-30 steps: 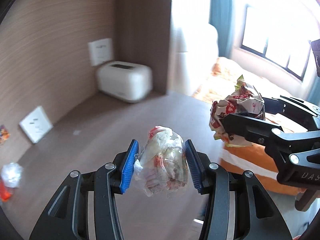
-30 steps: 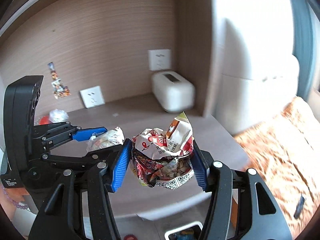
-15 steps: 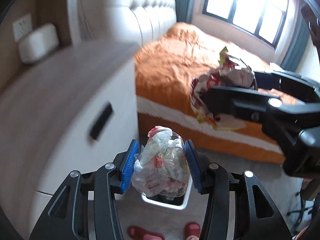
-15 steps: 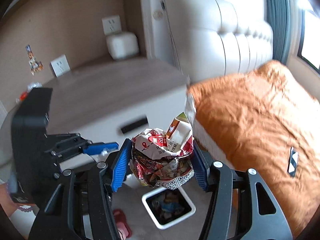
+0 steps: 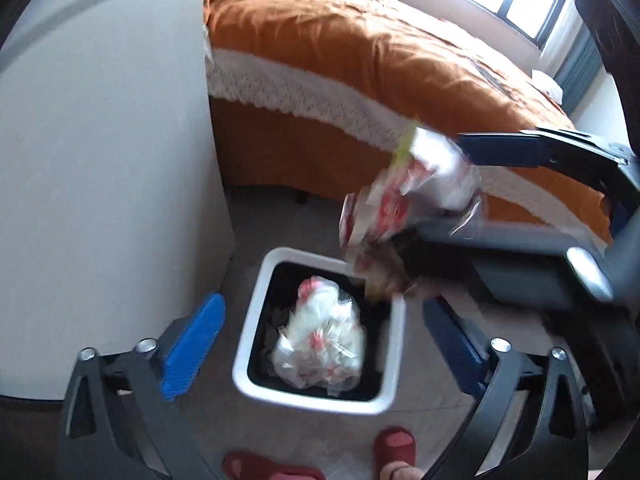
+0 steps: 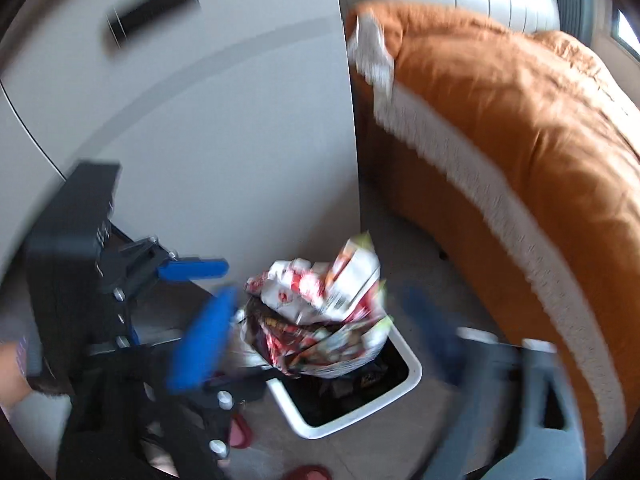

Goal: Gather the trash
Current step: 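Open the left tool over the bin while the right tool releases the foil wrapper, then move both open tools back to the clear bag and red-labelled bottle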

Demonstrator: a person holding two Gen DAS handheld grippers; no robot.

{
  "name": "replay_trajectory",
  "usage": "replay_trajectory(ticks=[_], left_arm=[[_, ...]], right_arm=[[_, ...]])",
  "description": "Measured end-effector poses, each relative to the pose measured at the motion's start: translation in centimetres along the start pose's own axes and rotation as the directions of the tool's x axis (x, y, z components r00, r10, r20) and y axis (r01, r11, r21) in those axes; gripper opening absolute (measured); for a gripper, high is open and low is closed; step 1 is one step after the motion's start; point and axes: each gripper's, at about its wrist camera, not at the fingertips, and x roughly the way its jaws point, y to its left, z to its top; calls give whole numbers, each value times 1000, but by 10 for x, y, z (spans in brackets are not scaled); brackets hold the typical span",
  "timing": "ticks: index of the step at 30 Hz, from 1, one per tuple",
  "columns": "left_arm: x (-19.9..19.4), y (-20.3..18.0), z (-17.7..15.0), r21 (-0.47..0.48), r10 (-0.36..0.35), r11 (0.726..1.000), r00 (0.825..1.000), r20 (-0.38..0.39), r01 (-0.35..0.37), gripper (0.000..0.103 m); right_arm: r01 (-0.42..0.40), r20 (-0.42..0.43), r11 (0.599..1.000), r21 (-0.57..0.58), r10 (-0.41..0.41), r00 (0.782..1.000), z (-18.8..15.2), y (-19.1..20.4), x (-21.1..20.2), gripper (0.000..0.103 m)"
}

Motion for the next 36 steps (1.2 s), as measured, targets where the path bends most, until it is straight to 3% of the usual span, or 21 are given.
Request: replay_trajectory(ticks=[4, 9, 15, 22, 26, 31, 34, 36], left_arm=[[47, 6, -18, 15, 50, 999, 997, -56, -49, 99], [31, 0, -20, 10, 56, 998, 996, -66, -56, 99], [-64, -11, 15, -13, 86, 996, 996, -4, -86, 99], [-201, -27, 72, -76, 158, 986, 980, 123, -149, 99], [-274, -42, 92, -95, 209, 976, 958, 198, -194, 99], [-362, -58, 98, -167, 307, 949, 911, 274, -269, 99], [-416, -55, 85, -242, 377, 918, 879, 292, -313, 99], [-447, -51, 74, -283, 457, 880, 842, 287, -382, 99]], right_arm=[[51, -71, 999, -19, -52, 996, -33, -7, 45, 99], [49, -101, 999, 2, -49, 994, -38, -6, 38, 99], [72, -58, 997, 16, -71, 996, 0, 6, -33, 99], [105, 107, 995, 4, -104, 989, 66, 38, -174, 99], [92, 200, 996, -15, -87, 976, 97, 60, -245, 99], [35, 304, 994, -103, -2, 953, 130, 93, -313, 99], [-32, 377, 982, -186, 101, 921, 147, 126, -335, 99], [-57, 410, 969, -242, 156, 899, 155, 149, -341, 99]])
